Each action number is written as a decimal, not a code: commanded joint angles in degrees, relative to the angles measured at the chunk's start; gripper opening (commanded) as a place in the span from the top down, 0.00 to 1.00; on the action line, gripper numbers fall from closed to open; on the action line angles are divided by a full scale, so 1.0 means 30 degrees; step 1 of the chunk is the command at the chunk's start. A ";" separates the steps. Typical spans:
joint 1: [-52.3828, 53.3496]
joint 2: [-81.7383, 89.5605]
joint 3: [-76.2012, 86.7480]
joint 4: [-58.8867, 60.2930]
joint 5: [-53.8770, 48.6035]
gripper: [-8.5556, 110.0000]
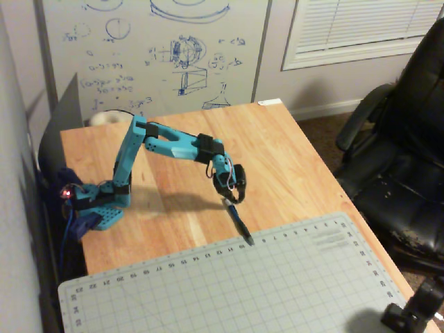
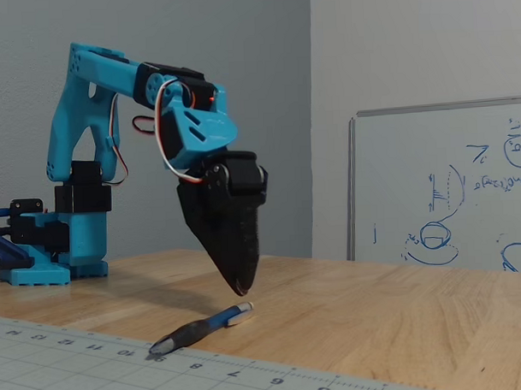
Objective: Touch the pen.
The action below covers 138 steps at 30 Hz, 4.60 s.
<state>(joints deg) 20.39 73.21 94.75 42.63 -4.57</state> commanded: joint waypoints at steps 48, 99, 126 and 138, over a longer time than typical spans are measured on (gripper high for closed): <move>-0.0029 -0.1172 -0.2461 0.1348 -0.0088 0.92; -0.0820 -0.0059 -0.4365 0.1260 -0.0176 0.92; -0.0791 -0.2344 -0.4072 -0.2256 -0.0176 0.92; -0.0908 -0.2344 -0.3984 -0.2197 -0.0146 0.92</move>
<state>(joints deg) 18.19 64.07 86.75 36.91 -4.57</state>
